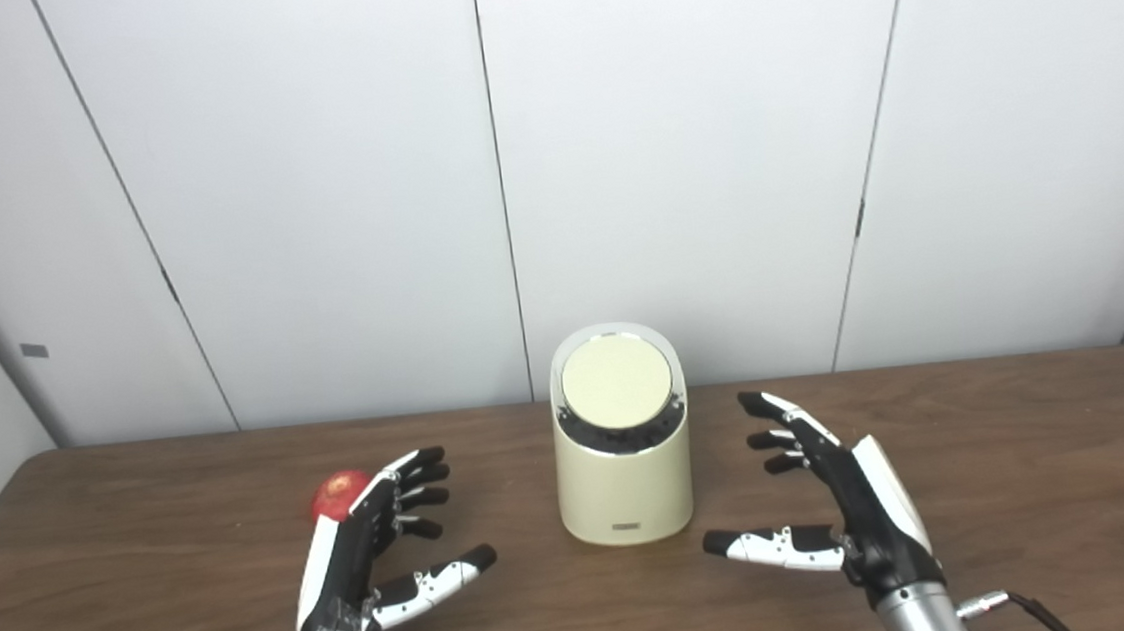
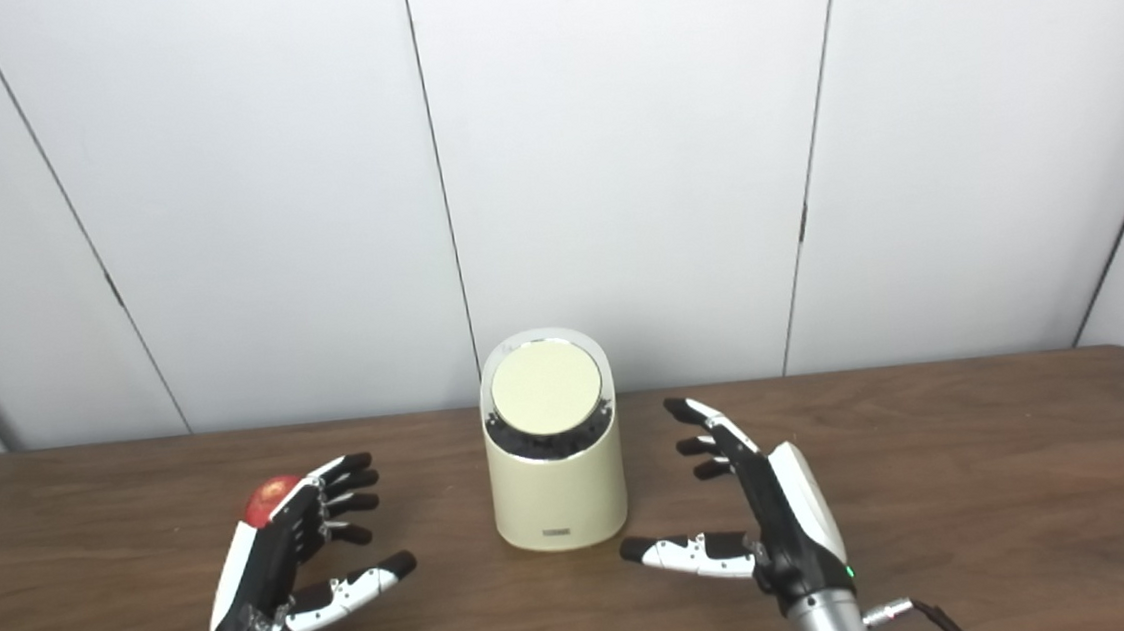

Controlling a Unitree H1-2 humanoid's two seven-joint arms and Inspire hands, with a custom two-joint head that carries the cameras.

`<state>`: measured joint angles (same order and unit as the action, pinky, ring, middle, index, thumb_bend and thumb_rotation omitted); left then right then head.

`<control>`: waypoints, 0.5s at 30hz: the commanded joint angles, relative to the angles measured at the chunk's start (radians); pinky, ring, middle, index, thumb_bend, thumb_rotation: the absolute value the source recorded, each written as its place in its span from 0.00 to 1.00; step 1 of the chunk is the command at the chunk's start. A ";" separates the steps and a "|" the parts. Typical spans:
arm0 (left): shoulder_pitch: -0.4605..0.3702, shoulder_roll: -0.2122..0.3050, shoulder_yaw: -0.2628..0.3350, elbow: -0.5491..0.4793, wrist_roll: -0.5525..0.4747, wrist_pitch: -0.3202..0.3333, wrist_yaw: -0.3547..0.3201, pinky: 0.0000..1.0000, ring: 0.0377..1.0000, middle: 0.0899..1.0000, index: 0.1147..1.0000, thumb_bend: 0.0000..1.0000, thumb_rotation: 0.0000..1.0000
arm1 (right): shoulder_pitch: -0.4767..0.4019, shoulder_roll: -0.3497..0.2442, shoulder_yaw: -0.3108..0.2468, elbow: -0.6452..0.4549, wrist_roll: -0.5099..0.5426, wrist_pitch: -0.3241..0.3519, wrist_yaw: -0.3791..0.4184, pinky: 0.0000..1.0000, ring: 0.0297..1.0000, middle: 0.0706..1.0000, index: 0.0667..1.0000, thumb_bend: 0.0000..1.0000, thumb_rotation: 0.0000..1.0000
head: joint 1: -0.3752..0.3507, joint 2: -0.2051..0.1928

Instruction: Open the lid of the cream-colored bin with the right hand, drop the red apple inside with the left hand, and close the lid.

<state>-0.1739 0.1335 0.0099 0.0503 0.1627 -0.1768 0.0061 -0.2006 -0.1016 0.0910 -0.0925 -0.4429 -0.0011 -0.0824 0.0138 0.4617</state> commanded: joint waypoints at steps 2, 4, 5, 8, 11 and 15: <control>-0.038 0.004 0.002 -0.010 -0.007 -0.051 0.009 0.61 0.72 0.77 0.80 0.74 0.10 | -0.066 0.010 0.003 -0.022 -0.012 -0.024 -0.018 0.66 0.77 0.85 0.84 0.76 0.38 | 0.005 -0.002; -0.038 0.003 0.002 -0.009 -0.009 -0.051 0.009 0.60 0.72 0.77 0.80 0.74 0.10 | -0.098 0.010 0.006 -0.026 -0.026 0.002 -0.008 0.67 0.79 0.87 0.87 0.76 0.38 | 0.005 -0.002; -0.039 0.003 0.002 -0.006 -0.009 -0.052 0.009 0.60 0.72 0.77 0.80 0.74 0.11 | -0.116 0.011 0.007 -0.024 -0.031 0.016 -0.002 0.67 0.81 0.88 0.89 0.77 0.39 | 0.003 -0.005; -0.040 0.000 0.002 0.002 -0.012 -0.057 0.010 0.60 0.72 0.77 0.80 0.74 0.10 | -0.178 0.008 0.011 -0.021 -0.047 0.068 0.022 0.72 0.84 0.90 0.96 0.80 0.41 | 0.006 -0.007; -0.040 -0.005 0.000 0.001 -0.012 -0.051 0.009 0.59 0.72 0.77 0.79 0.74 0.09 | -0.229 -0.007 0.019 -0.036 -0.057 0.127 0.064 0.74 0.86 0.91 0.98 0.80 0.41 | 0.007 -0.009; -0.040 -0.008 -0.003 -0.001 -0.005 -0.048 0.011 0.57 0.71 0.77 0.79 0.72 0.07 | -0.287 -0.034 0.033 -0.048 -0.081 0.186 0.109 0.74 0.87 0.91 0.95 0.82 0.38 | 0.007 -0.007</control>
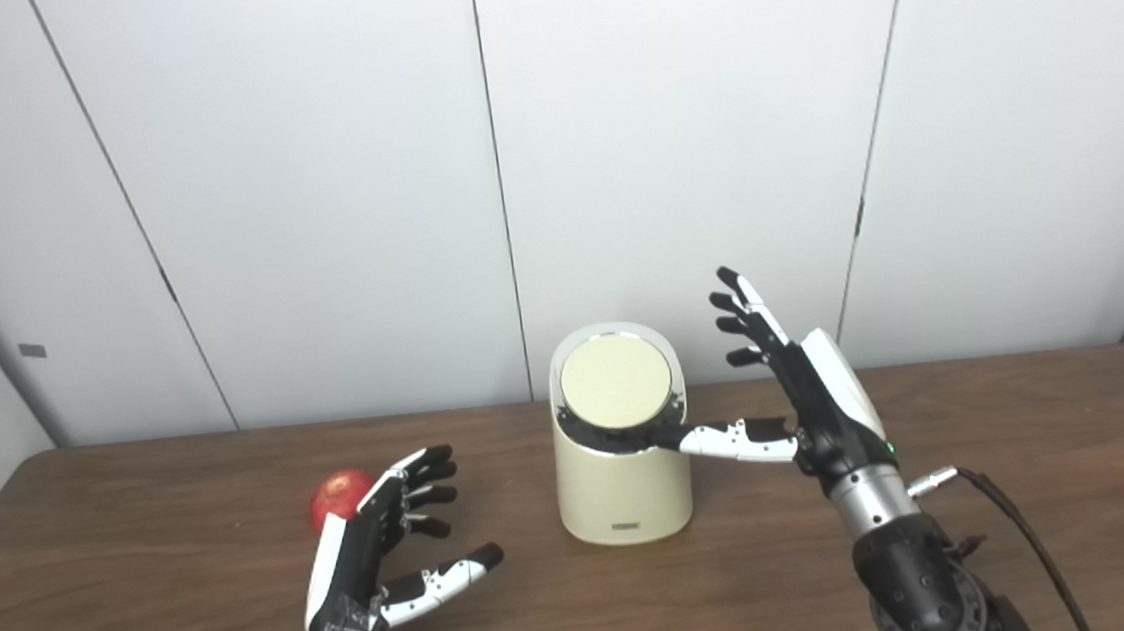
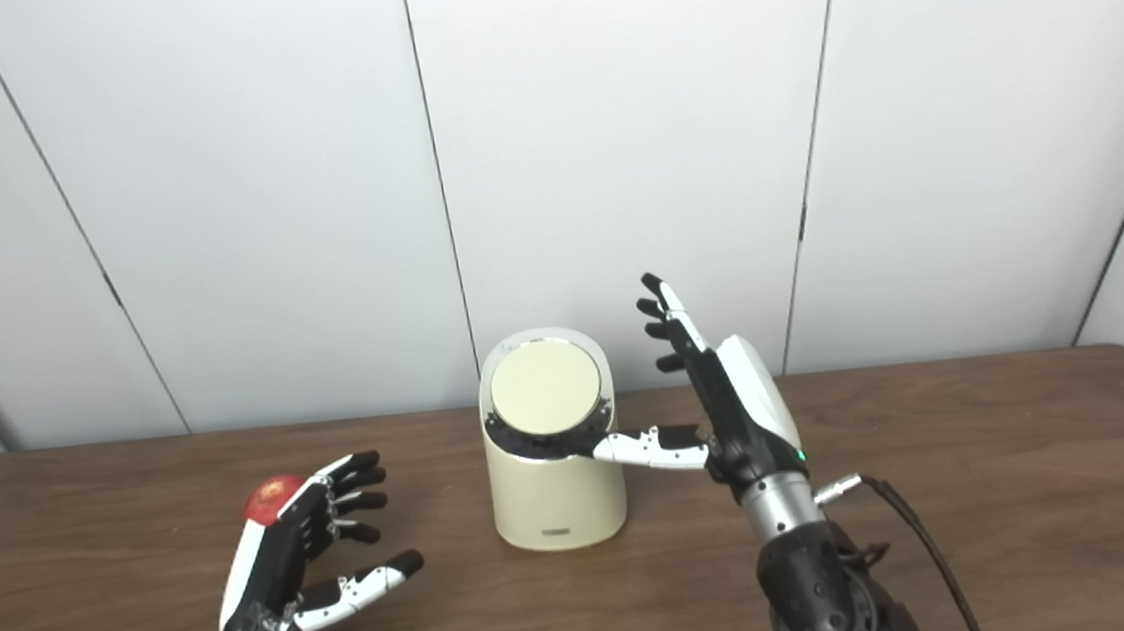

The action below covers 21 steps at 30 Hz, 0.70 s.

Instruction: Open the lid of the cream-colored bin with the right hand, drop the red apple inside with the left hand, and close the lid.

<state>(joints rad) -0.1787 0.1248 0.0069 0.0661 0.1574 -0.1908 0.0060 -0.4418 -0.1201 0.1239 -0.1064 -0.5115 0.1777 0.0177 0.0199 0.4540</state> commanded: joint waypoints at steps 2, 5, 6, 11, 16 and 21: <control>-0.036 0.001 -0.002 -0.016 0.009 -0.034 0.013 0.57 0.71 0.77 0.79 0.71 0.07 | -0.074 -0.031 0.011 -0.036 -0.036 0.036 0.029 0.73 0.86 0.91 0.96 0.82 0.41 | 0.002 0.000; -0.036 0.001 -0.004 -0.014 0.006 -0.031 0.010 0.58 0.71 0.77 0.79 0.71 0.07 | -0.111 -0.054 0.028 -0.028 -0.072 0.052 0.042 0.70 0.85 0.90 0.95 0.80 0.41 | 0.002 0.000; -0.036 0.001 -0.005 -0.012 0.005 -0.031 0.009 0.58 0.71 0.77 0.79 0.71 0.07 | -0.126 -0.061 0.034 -0.023 -0.087 0.060 0.046 0.68 0.84 0.90 0.95 0.80 0.42 | -0.002 -0.001; -0.036 0.001 -0.010 -0.005 0.012 -0.034 0.012 0.58 0.71 0.77 0.79 0.70 0.06 | -0.198 -0.087 0.060 0.001 -0.144 0.098 0.079 0.59 0.79 0.89 0.94 0.79 0.44 | -0.003 -0.001; -0.039 0.000 -0.010 0.008 0.009 -0.043 0.014 0.57 0.70 0.76 0.79 0.71 0.06 | -0.263 -0.099 0.093 0.059 -0.181 0.099 0.095 0.62 0.80 0.89 0.93 0.80 0.44 | -0.005 -0.001; -0.037 -0.004 -0.011 -0.001 0.013 -0.034 0.017 0.58 0.70 0.76 0.79 0.70 0.05 | -0.304 -0.101 0.126 0.112 -0.203 0.096 0.108 0.67 0.84 0.91 0.93 0.80 0.43 | 0.000 0.000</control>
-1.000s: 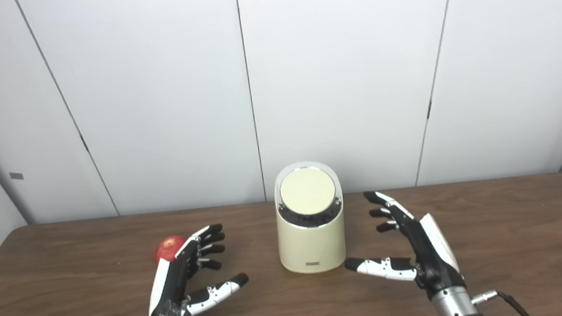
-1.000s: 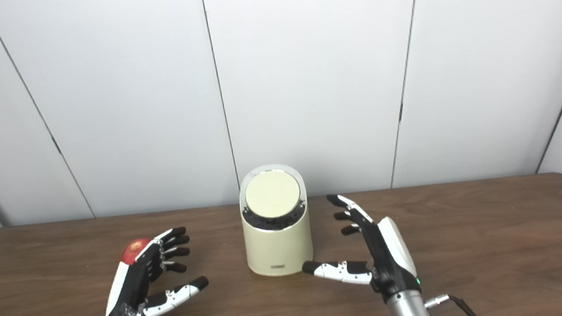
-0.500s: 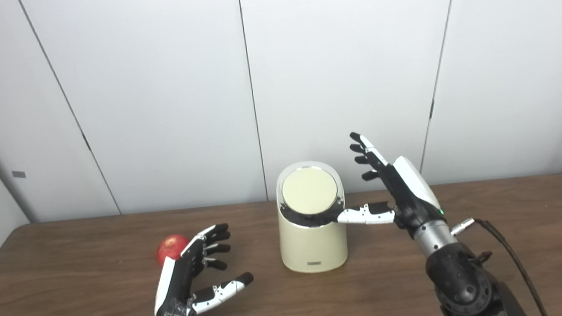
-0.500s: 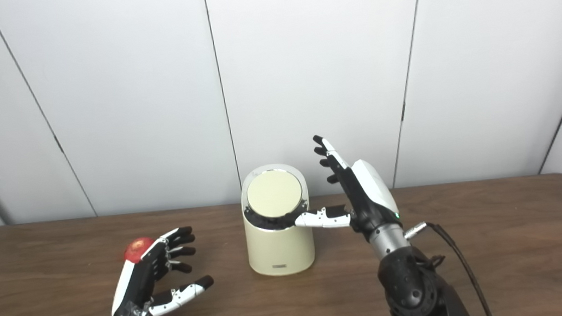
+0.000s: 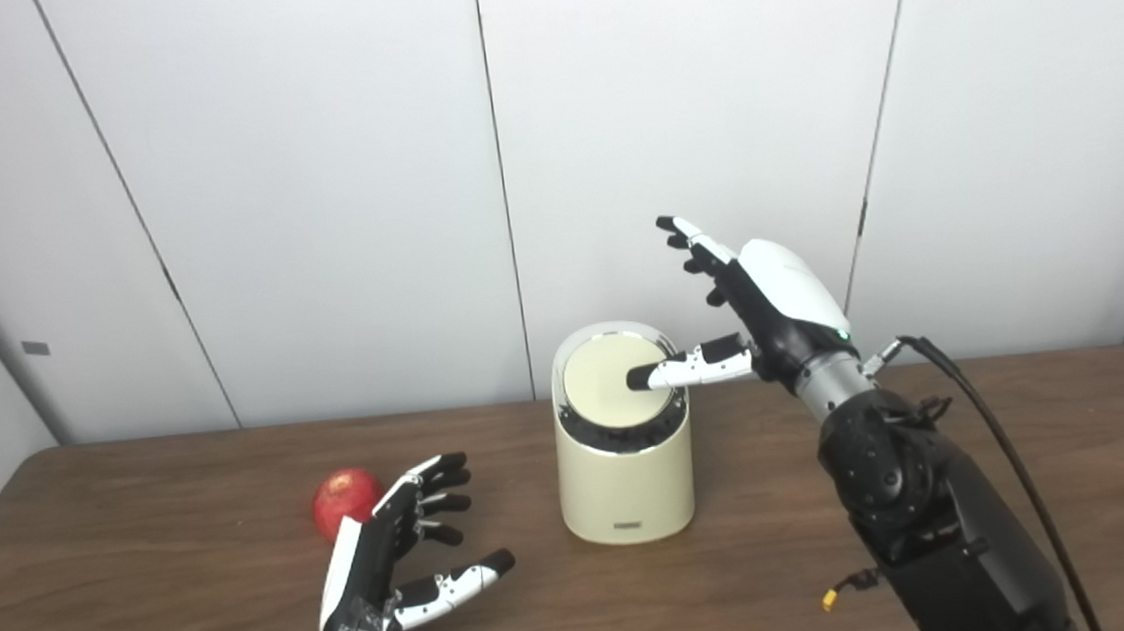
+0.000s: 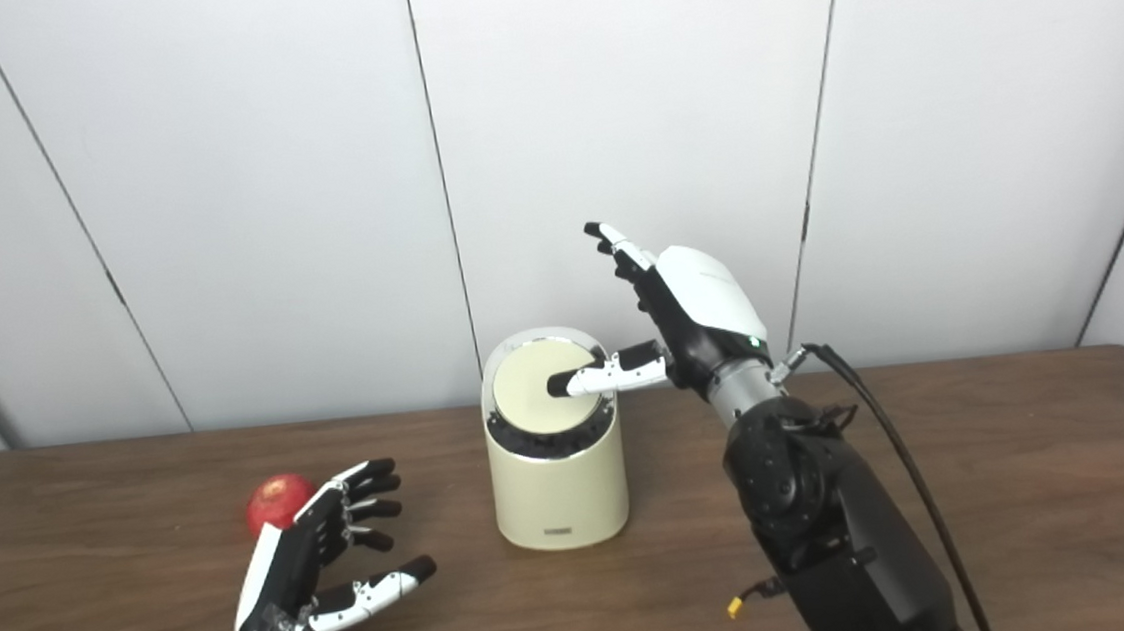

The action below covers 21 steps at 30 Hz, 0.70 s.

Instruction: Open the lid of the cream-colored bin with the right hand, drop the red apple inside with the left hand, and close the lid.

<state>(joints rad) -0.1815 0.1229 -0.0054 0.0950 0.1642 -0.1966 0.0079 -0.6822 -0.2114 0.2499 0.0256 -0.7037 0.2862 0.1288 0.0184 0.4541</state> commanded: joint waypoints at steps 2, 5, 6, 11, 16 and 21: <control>-0.032 -0.003 0.001 -0.035 0.006 -0.024 0.014 0.58 0.71 0.76 0.79 0.70 0.05 | -0.074 -0.005 0.011 -0.004 -0.015 -0.011 0.001 0.66 0.84 0.91 0.93 0.81 0.43 | 0.001 0.002; -0.033 -0.001 0.000 -0.035 0.012 -0.027 0.016 0.58 0.71 0.77 0.79 0.70 0.06 | -0.083 0.001 0.028 0.012 -0.030 -0.006 0.004 0.64 0.82 0.90 0.92 0.82 0.43 | -0.003 0.005; -0.034 -0.001 0.000 -0.034 0.013 -0.028 0.016 0.58 0.71 0.76 0.79 0.70 0.06 | -0.086 0.003 0.032 0.017 -0.032 -0.007 0.004 0.63 0.82 0.90 0.92 0.83 0.42 | -0.001 0.006; -0.036 -0.004 0.000 -0.034 0.006 -0.030 0.014 0.57 0.70 0.77 0.79 0.69 0.05 | -0.097 0.019 0.045 0.075 -0.035 -0.018 -0.018 0.63 0.81 0.89 0.92 0.84 0.36 | 0.003 0.007; -0.036 -0.003 -0.002 -0.035 0.007 -0.032 0.012 0.58 0.71 0.77 0.79 0.70 0.07 | -0.102 0.028 0.059 0.124 -0.036 -0.039 -0.036 0.60 0.80 0.89 0.92 0.86 0.41 | 0.004 0.007; -0.037 -0.003 -0.001 -0.037 0.006 -0.034 0.013 0.58 0.71 0.77 0.79 0.70 0.08 | -0.106 0.034 0.071 0.150 -0.039 -0.044 -0.043 0.62 0.80 0.89 0.92 0.88 0.45 | 0.004 0.010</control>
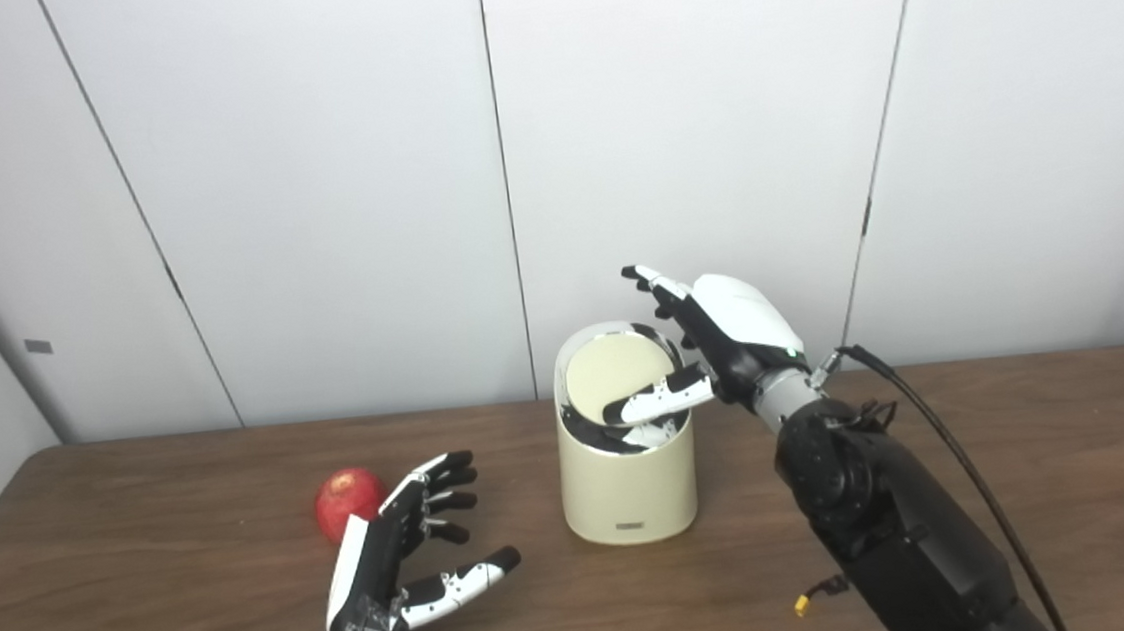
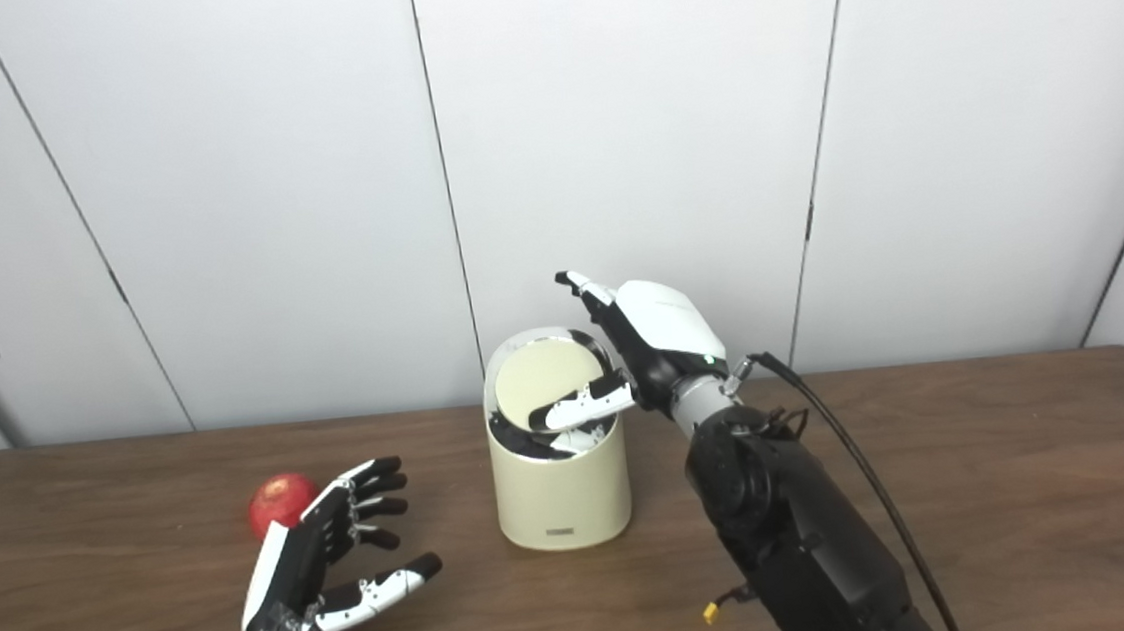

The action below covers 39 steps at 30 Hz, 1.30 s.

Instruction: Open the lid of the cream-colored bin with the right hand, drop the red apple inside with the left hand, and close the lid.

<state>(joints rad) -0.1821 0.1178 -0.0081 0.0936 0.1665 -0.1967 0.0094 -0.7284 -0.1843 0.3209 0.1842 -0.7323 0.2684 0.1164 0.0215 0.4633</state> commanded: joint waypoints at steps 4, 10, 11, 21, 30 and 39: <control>-0.035 0.001 0.002 -0.040 0.002 -0.030 0.011 0.58 0.72 0.77 0.79 0.70 0.08 | -0.063 0.006 0.004 0.008 -0.013 -0.026 -0.037 0.62 0.80 0.88 0.92 0.87 0.44 | 0.001 0.001; -0.031 0.003 0.002 -0.049 0.003 -0.026 0.009 0.58 0.72 0.77 0.79 0.70 0.08 | -0.063 -0.001 0.005 0.010 -0.018 -0.002 -0.027 0.62 0.81 0.89 0.92 0.85 0.38 | -0.003 0.004; -0.030 0.003 0.002 -0.050 0.005 -0.026 0.010 0.58 0.71 0.77 0.79 0.70 0.08 | -0.062 -0.003 0.005 0.011 -0.021 0.002 -0.026 0.62 0.81 0.90 0.92 0.85 0.37 | -0.003 0.005; -0.024 0.008 0.006 -0.063 -0.004 -0.018 0.004 0.58 0.71 0.76 0.78 0.69 0.06 | -0.044 -0.028 0.031 -0.007 -0.070 0.095 0.028 0.59 0.79 0.90 0.91 0.79 0.14 | -0.008 0.016; -0.022 0.011 0.008 -0.067 -0.003 -0.012 -0.001 0.58 0.70 0.76 0.78 0.68 0.06 | -0.040 -0.036 0.061 -0.006 -0.099 0.144 0.050 0.58 0.76 0.90 0.89 0.80 0.08 | -0.009 0.016; -0.026 0.011 0.008 -0.057 -0.008 -0.008 -0.001 0.59 0.71 0.77 0.79 0.69 0.06 | -0.030 -0.031 0.022 -0.020 -0.048 0.101 0.009 0.61 0.78 0.88 0.88 0.79 0.13 | -0.011 0.010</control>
<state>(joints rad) -0.1768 0.1234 -0.0042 0.0603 0.1613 -0.1929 0.0029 -0.7648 -0.1869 0.3595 0.1526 -0.7685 0.3643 0.1342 0.0092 0.4725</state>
